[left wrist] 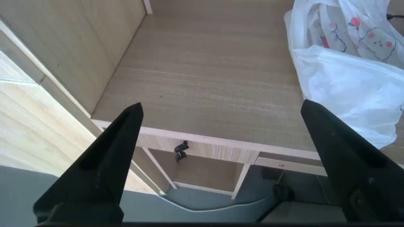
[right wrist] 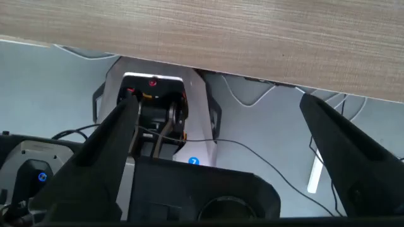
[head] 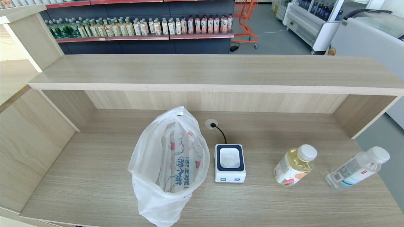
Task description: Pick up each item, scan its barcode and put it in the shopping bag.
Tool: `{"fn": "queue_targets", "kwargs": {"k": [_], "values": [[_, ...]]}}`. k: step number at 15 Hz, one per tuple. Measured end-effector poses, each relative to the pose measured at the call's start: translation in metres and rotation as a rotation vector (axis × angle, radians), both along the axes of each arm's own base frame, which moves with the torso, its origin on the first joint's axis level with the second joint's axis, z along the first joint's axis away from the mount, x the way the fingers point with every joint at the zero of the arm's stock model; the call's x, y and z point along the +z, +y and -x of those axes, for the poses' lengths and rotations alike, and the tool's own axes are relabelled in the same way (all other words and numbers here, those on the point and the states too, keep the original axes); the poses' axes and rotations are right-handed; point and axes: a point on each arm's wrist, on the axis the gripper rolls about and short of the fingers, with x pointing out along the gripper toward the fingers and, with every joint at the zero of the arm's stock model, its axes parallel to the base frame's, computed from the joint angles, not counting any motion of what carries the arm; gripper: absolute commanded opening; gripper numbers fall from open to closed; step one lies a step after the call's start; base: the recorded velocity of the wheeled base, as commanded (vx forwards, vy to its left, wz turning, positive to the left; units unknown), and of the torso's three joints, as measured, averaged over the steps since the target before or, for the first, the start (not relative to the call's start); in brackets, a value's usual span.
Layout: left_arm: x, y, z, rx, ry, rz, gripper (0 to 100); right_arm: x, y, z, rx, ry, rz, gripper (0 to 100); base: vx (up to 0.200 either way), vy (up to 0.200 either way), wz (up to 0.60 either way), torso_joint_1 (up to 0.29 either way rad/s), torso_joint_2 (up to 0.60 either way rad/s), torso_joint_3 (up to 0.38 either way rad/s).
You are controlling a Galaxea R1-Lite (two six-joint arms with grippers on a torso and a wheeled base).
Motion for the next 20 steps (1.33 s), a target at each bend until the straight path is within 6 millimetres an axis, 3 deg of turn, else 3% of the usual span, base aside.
{"fn": "queue_targets", "kwargs": {"k": [4,9,15,20], "values": [[0.0,0.0,0.0,0.0,0.0,0.0,100,-0.01,0.005,-0.058,-0.004,0.011,0.009,100,0.0,0.0,0.0,0.0,0.0,0.0],[0.0,0.0,0.0,0.0,0.0,0.0,100,-0.046,0.019,-0.116,0.052,0.033,0.015,100,0.0,0.0,0.0,0.0,0.0,0.0],[0.0,0.0,0.0,0.0,0.0,0.0,100,-0.073,0.055,-0.157,0.13,-0.055,0.058,100,0.0,0.0,0.0,0.0,0.0,0.0],[0.0,0.0,0.0,0.0,0.0,0.0,100,-0.088,0.068,-0.178,0.125,-0.137,0.062,100,0.0,0.0,0.0,0.0,0.0,0.0]]}}
